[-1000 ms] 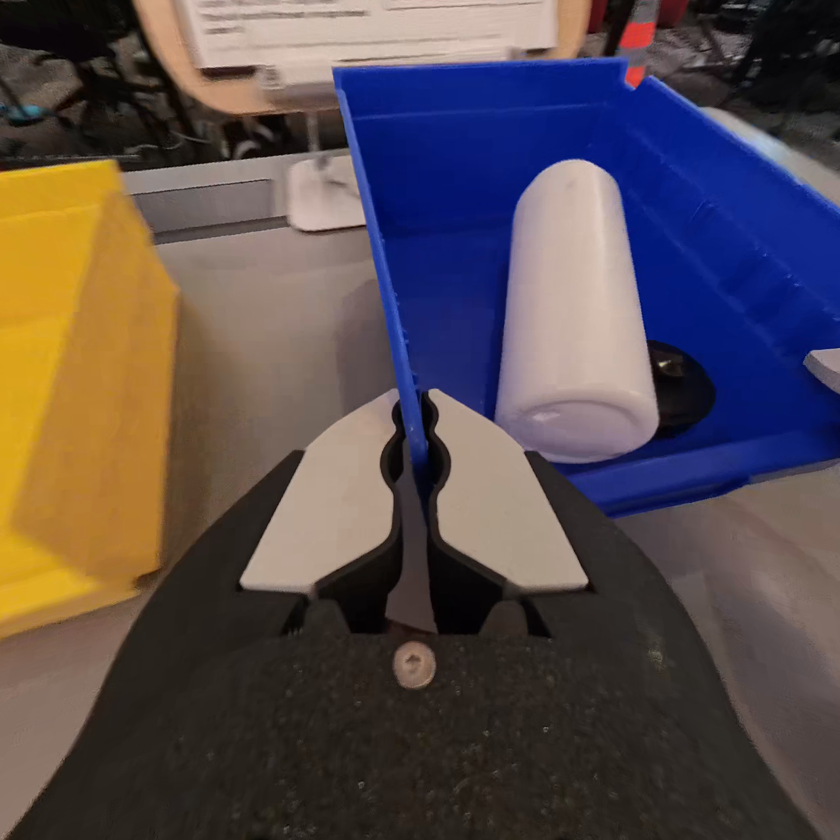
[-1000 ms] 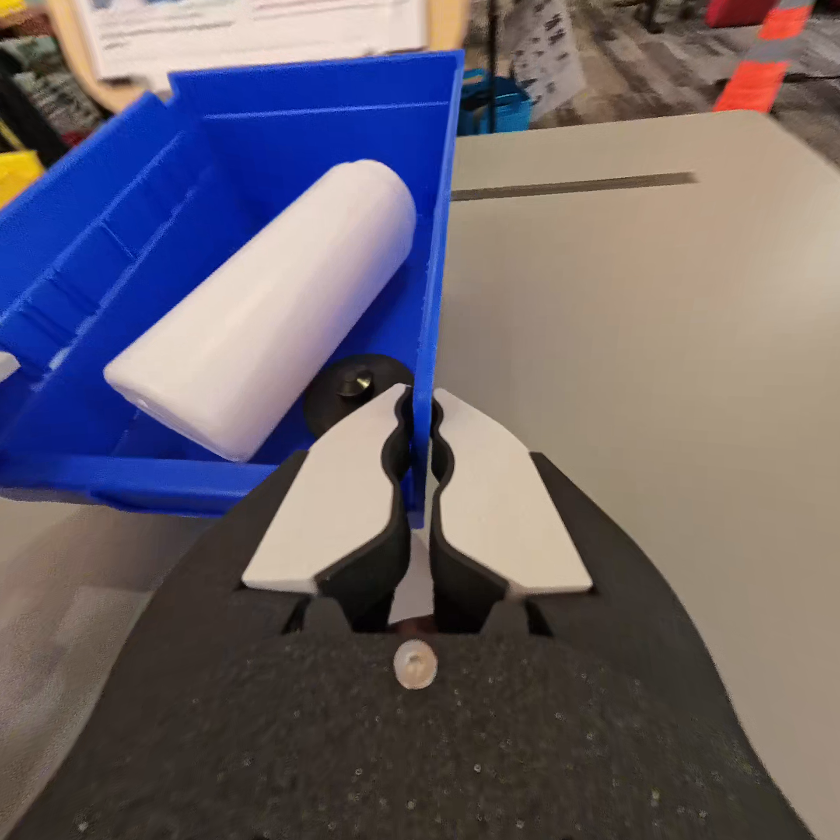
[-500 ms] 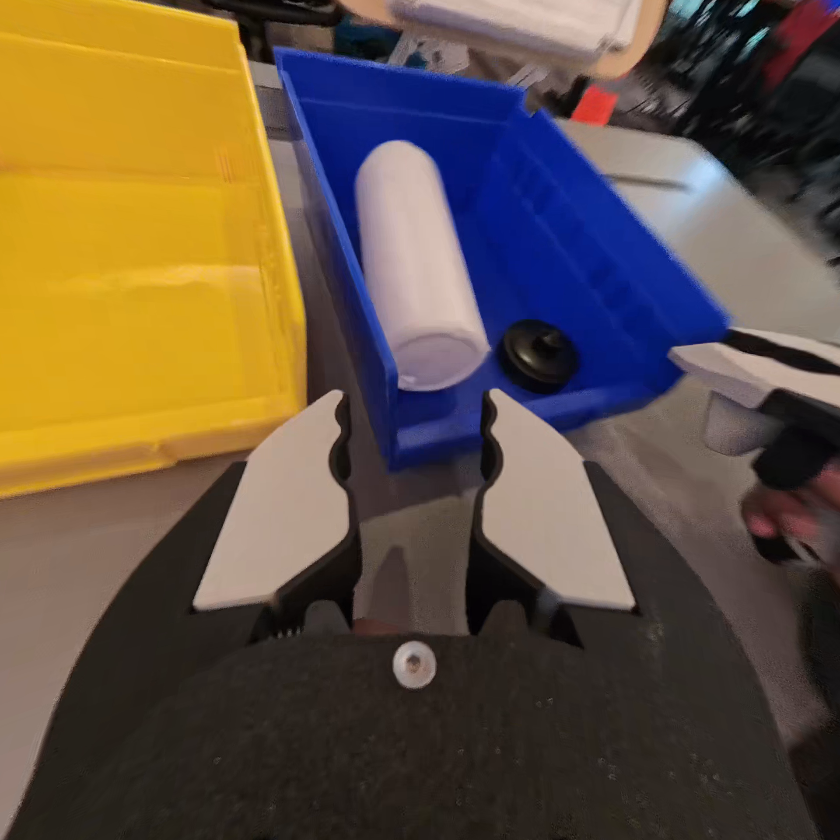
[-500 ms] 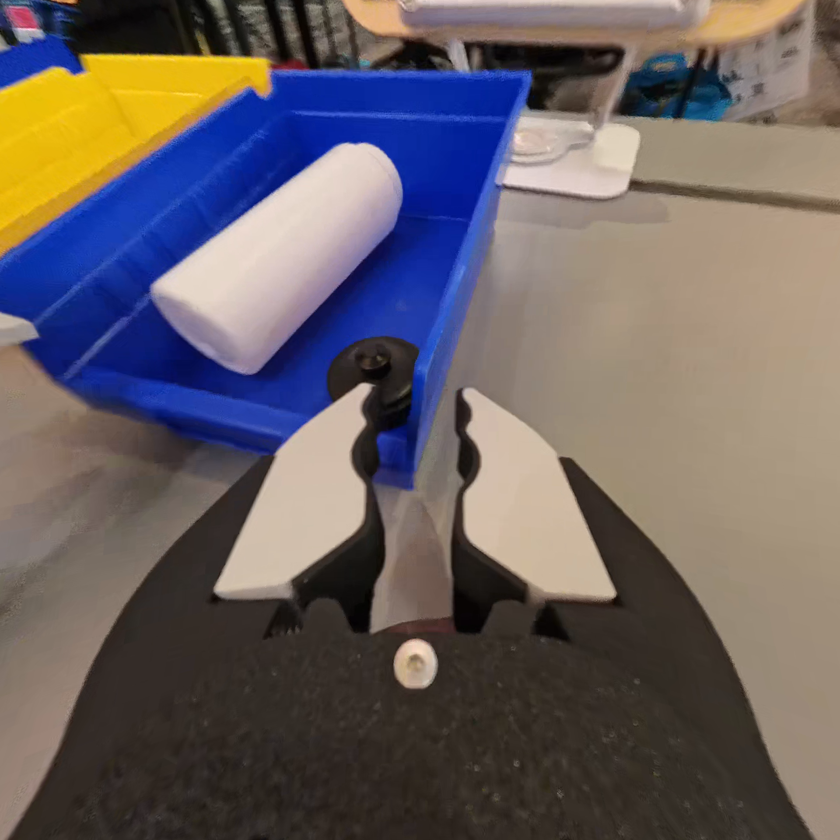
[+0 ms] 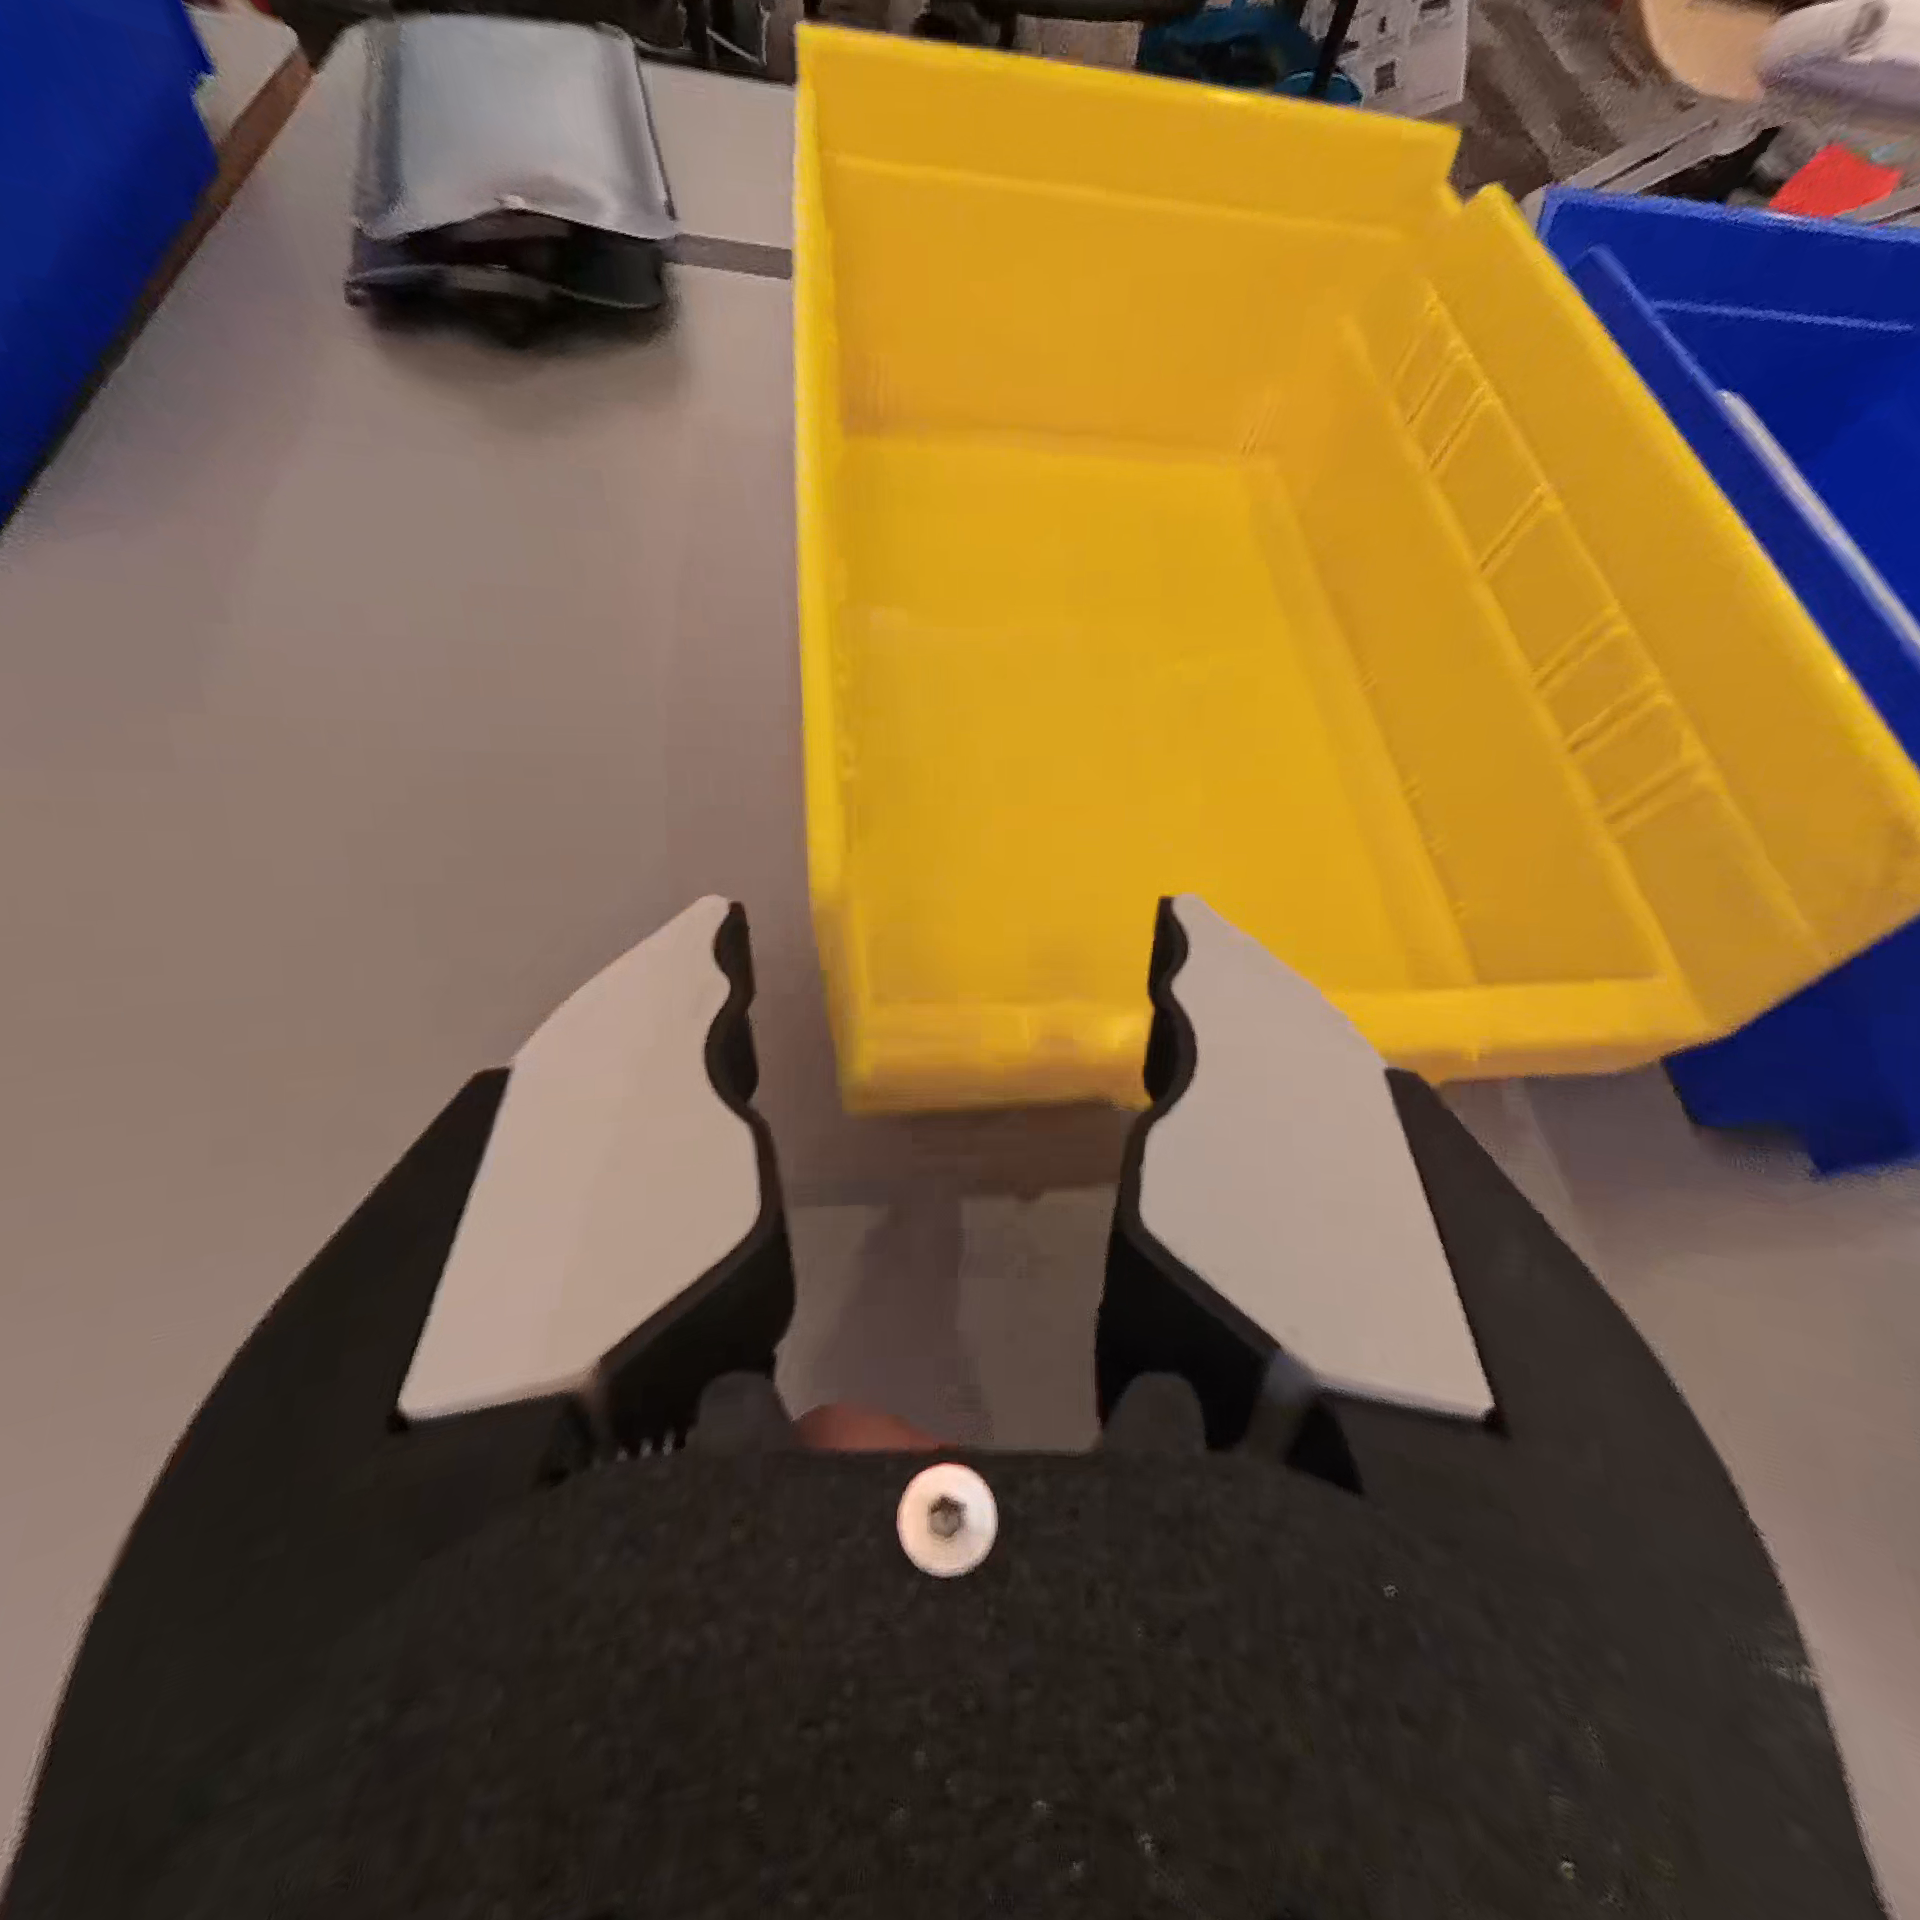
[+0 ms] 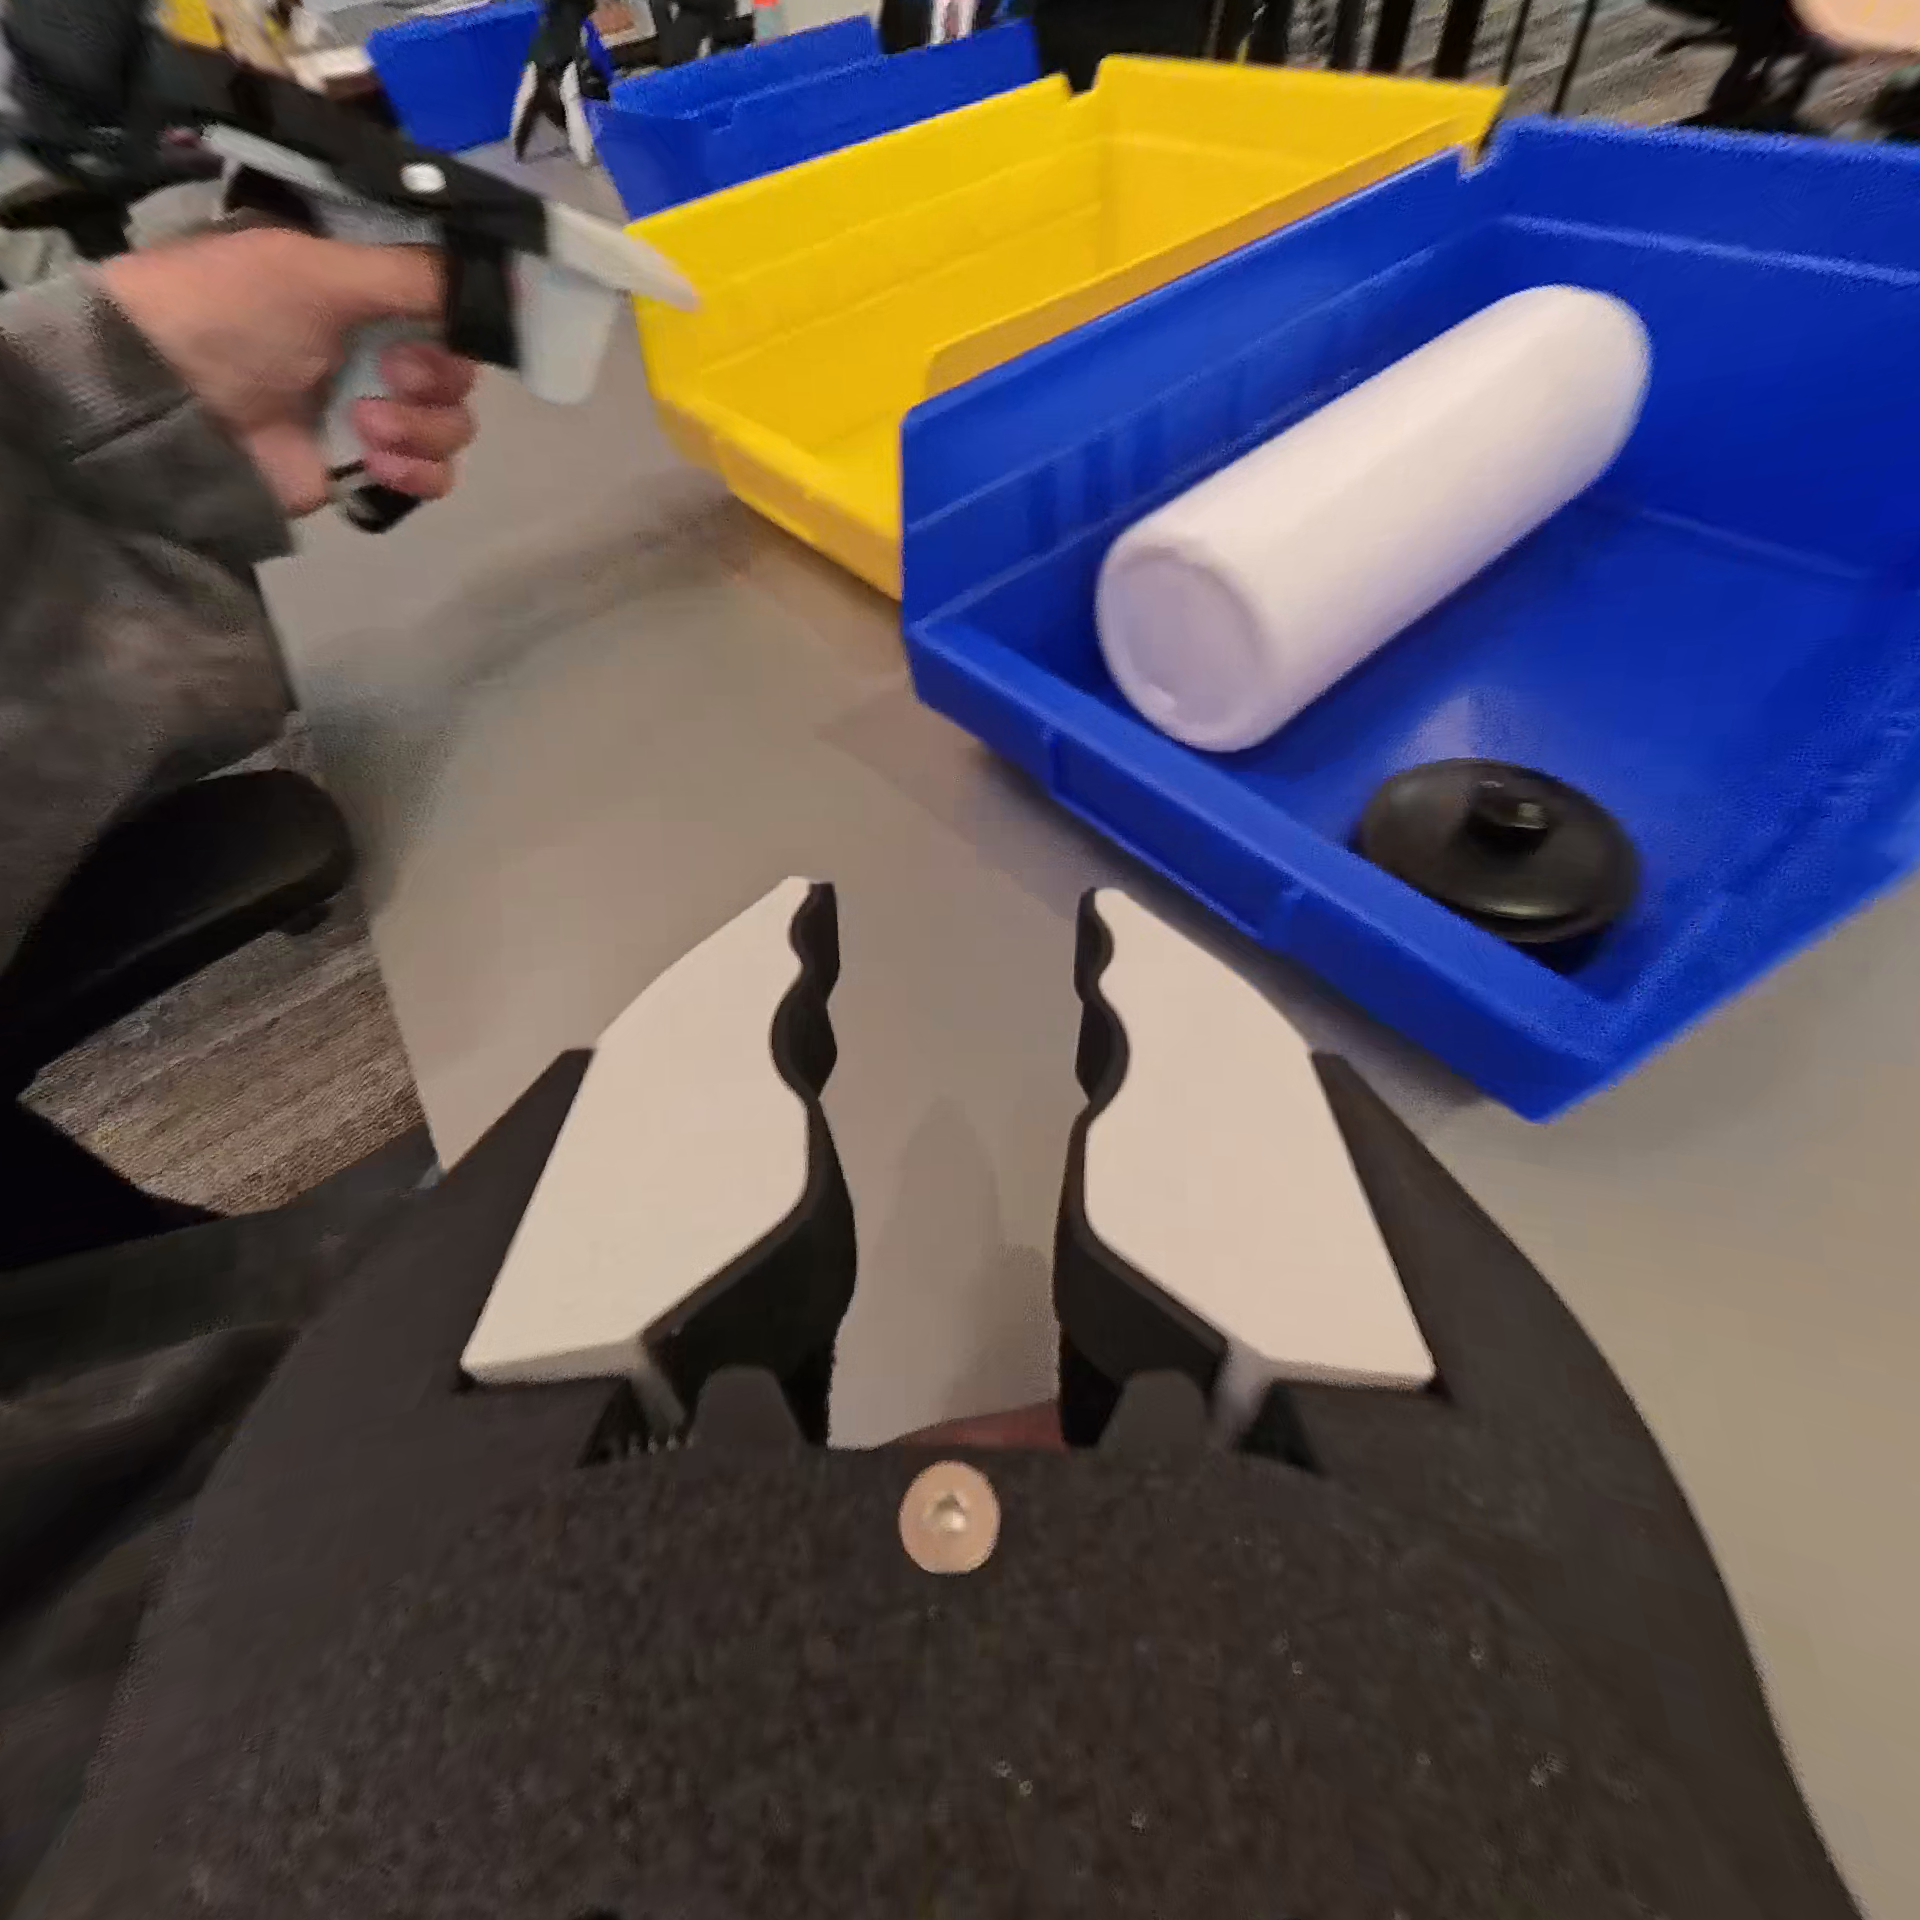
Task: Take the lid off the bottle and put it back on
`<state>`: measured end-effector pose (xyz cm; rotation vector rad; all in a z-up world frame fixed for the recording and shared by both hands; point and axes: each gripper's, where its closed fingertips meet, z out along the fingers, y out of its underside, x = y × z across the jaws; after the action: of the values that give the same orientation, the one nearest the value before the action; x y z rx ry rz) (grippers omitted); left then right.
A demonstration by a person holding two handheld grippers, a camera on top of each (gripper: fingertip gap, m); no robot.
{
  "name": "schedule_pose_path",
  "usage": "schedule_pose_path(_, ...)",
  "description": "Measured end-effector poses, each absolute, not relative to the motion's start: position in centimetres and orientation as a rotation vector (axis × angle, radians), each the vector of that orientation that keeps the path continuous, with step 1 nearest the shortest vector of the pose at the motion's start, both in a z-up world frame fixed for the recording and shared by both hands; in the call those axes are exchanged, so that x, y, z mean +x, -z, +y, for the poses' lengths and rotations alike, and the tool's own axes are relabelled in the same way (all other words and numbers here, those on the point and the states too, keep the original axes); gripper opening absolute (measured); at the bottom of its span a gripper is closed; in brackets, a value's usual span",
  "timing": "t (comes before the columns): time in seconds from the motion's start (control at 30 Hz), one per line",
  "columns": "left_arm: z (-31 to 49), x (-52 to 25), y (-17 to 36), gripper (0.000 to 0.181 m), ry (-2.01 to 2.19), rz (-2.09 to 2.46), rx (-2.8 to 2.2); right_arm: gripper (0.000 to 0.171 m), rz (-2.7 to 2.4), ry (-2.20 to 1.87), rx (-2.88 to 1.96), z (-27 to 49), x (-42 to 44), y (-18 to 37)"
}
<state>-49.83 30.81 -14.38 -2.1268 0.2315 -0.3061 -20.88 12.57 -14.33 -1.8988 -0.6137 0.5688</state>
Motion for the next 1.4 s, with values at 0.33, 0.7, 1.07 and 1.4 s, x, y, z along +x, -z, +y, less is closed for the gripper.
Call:
schedule_pose_path(0.33, 31.0, -51.0, 16.0, 0.002, 0.148, 0.139, -2.142, 0.062, -0.633, -0.437, -1.929, 15.6, -29.3, 14.8)
schedule_pose_path(0.7, 18.9, -52.8, 15.8, 0.004, 0.208, 0.004, -2.108, 0.044, -0.426, -0.287, -2.009, 20.9, -33.8, 13.8)
schedule_pose_path(1.07, 15.6, -47.5, 3.7, 0.003, 0.069, 0.11, -1.849, 0.013, -0.351, -0.217, -1.728, 17.4, -29.2, 2.8)
schedule_pose_path(1.4, 17.8, -27.9, -7.1, 0.004, 0.173, 0.412, -1.613, 0.011, -0.101, -0.063, -1.551, 14.3, -10.9, -8.4)
